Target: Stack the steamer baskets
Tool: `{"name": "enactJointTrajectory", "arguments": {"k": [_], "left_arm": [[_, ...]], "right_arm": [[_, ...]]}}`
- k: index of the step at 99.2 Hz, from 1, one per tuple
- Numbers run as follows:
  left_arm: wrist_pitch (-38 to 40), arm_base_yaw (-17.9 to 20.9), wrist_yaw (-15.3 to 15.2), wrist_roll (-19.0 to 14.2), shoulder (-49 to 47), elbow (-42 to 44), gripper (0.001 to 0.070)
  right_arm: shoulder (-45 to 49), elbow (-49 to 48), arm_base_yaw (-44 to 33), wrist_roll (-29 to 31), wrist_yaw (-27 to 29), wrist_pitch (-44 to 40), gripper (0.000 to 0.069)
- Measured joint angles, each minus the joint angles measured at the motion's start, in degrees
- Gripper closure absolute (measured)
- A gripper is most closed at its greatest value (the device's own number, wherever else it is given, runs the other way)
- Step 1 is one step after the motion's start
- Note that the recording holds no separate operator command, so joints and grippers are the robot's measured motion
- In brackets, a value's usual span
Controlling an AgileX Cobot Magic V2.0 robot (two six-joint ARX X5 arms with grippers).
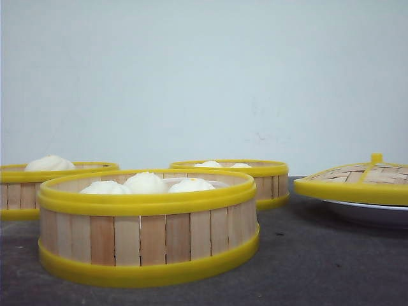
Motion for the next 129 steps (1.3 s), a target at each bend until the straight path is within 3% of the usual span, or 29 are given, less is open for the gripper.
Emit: {"name": "enactJointTrajectory", "arguments": {"k": [23,49,56,67,77,98,113,129], "left_arm": [[-3.69,0.00,1.27,1.14,16.09,14.53,0.0686],[-6.93,0.00,8.55,5.53,31.21,31.28,0.0683],[-7.37,0.00,9.90,5.81,32.89,32.13,0.0630],[-8.37,0.00,11.50,6.27,33.73,32.13,0.0401],[-8.26,0.00,12.68,6.56,33.55,32.13,0.0307],[-7.93,-0.09,15.17,6.62,33.46,32.13,0.0283],[-7.91,-0.98,17.53,6.62,33.46,32.13,0.0283],[-7.93,-2.54,19.19,6.62,33.46,32.13,0.0283]], "right_arm": [[17.27,18.08,0.39,-5.55,-4.20,-6.21,0.0682],[30.75,37.86,4.61,-15.32,-4.44,-17.79,0.0672],[32.20,39.36,5.70,-16.31,-4.46,-18.32,0.0566],[32.76,39.52,7.15,-16.66,-4.98,-19.08,0.0274],[32.68,39.52,7.93,-16.63,-6.73,-18.71,0.0184],[37.73,42.42,8.28,-15.06,-12.59,-18.25,0.0169],[48.41,48.92,9.75,-13.75,-16.24,-18.75,0.0170],[62.53,58.27,11.93,-13.09,-16.41,-22.10,0.0196]]}}
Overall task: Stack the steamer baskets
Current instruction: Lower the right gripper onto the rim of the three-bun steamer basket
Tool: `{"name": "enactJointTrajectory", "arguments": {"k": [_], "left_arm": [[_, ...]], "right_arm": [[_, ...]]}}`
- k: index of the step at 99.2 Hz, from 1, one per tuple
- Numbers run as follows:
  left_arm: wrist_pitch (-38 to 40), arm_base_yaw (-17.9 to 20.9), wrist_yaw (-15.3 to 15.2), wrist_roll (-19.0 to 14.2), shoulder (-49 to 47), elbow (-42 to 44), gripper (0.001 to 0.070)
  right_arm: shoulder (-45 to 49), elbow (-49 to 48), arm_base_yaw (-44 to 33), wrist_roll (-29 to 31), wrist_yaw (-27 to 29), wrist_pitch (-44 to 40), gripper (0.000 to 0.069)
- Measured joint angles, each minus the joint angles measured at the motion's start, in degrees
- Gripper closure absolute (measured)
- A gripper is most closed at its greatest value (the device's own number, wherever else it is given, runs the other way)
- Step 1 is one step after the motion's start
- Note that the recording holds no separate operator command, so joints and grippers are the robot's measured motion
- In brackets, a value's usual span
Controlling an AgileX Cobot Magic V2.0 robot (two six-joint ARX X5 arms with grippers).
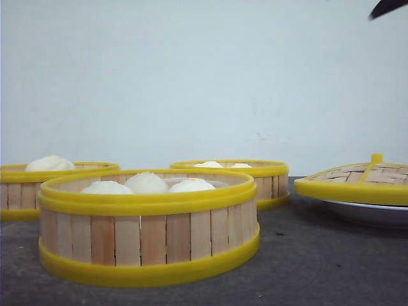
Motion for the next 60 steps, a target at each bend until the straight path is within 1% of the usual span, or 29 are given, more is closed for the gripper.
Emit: {"name": "enactJointTrajectory", "arguments": {"k": [6,21,29,37,46,60], "left_arm": [[0.00,-0.74,1.22,-0.02,0.00,0.00,0.0283],[-0.11,-2.62,1.57,-0.02,0.00,0.00,0.0283],[-0.28,-3.69,2.64,-0.02,0.00,0.00,0.0283],[-0.46,-4.72,2.93,-0.02,0.00,0.00,0.0283],[-0.46,-5.51,2.93,-0.02,0.00,0.00,0.0283],[-0.46,-6.69,2.93,-0.02,0.00,0.00,0.0283]], "right_arm": [[5.22,3.61,0.79,0.07,0.04,-0.17,0.0199],[17.53,10.60,2.38,0.11,0.13,-0.94,0.0201],[23.76,12.83,3.15,0.15,0.94,-1.14,0.0206],[28.79,13.94,3.85,0.15,2.64,-0.79,0.0207],[33.24,14.01,4.46,0.17,3.61,1.49,0.0208],[37.92,14.01,5.35,1.05,5.97,5.18,0.0208]]}}
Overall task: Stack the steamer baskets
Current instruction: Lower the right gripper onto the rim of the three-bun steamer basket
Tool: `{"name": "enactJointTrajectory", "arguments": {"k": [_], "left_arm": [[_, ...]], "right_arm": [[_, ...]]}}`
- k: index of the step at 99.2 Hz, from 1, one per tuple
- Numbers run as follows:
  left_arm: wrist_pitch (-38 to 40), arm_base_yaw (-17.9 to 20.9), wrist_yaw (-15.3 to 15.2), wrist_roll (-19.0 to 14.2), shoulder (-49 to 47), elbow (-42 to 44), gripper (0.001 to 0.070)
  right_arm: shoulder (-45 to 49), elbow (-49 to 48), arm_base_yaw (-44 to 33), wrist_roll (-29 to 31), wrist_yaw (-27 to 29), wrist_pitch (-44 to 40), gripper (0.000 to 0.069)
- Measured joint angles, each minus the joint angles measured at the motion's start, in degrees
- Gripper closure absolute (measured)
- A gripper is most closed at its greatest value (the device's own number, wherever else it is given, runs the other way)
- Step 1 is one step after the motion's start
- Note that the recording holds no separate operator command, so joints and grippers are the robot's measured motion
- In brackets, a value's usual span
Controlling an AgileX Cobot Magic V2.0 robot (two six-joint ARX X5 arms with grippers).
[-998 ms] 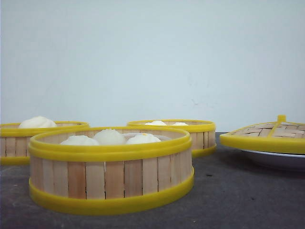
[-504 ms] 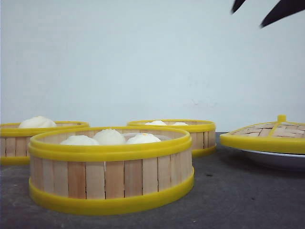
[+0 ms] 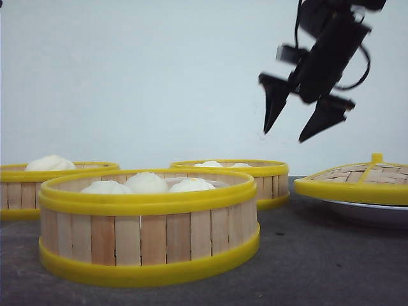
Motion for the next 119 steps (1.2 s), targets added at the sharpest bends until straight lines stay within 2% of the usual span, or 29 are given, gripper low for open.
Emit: {"name": "enactJointTrajectory", "arguments": {"k": [17,32,53,70,91,119], "left_arm": [[0.00,-0.74,0.02,0.00,0.00,0.00,0.0283],[0.00,-1.16,0.02,0.00,-0.02,0.00,0.0283],[-0.22,-1.16,0.02,0.00,-0.04,0.00,0.0283],[-1.27,-1.16,0.02,0.04,-0.04,0.00,0.0283],[-1.25,-1.16,0.00,0.04,-0.04,0.00,0.0283],[-1.29,-1.16,0.00,0.04,-0.04,0.00,0.0283]], "right_arm": [[3.54,0.09,1.09,0.59,2.64,2.38,0.0222],[5.75,0.11,1.81,0.83,6.16,2.67,0.0285],[7.80,0.20,2.12,2.75,7.58,2.97,0.0381],[8.41,0.24,2.38,3.67,9.38,2.99,0.0543],[8.41,0.35,2.51,7.76,10.60,3.65,0.0650],[8.41,0.35,2.51,10.93,10.93,5.38,0.0660]]}}
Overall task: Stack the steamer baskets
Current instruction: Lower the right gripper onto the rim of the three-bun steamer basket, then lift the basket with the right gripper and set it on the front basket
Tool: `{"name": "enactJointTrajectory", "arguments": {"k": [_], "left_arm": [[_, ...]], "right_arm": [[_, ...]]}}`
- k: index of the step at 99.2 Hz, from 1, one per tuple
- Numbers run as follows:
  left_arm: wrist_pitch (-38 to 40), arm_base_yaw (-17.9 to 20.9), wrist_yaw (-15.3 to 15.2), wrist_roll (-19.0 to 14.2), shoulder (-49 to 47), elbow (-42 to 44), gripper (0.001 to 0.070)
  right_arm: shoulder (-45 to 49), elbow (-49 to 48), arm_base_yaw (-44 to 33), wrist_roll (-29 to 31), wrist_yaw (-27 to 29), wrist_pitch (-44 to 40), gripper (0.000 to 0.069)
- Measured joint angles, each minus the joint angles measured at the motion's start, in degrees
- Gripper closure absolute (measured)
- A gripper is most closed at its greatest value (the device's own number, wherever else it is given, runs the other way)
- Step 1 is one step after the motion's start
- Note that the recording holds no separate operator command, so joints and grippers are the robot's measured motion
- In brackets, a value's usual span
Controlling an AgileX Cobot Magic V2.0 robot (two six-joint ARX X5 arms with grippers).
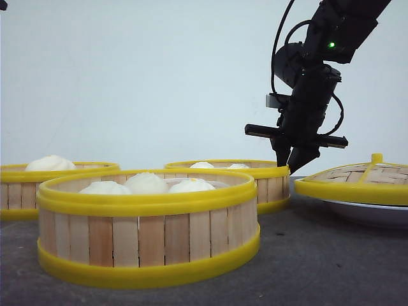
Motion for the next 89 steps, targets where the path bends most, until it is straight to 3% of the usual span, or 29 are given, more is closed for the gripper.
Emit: {"name": "enactJointTrajectory", "arguments": {"k": [22,40,66,89], "left_arm": [[-2.19,0.00,0.00,0.02,-0.96,0.00,0.0283],[-4.35,0.00,0.00,0.26,-3.21,0.00,0.0283],[-7.52,0.00,0.00,1.79,-7.30,0.00,0.0283],[-10.32,0.00,0.02,1.79,-8.11,0.00,0.0283]], "right_arm": [[-1.53,0.26,-0.42,1.68,0.39,-0.74,0.0660],[-10.73,1.18,-1.44,0.85,-2.12,-1.99,0.0660],[-26.67,2.56,-0.50,-6.36,-5.31,-9.44,0.0660],[-29.35,2.56,4.96,-11.78,-10.54,-17.44,0.0660]]}}
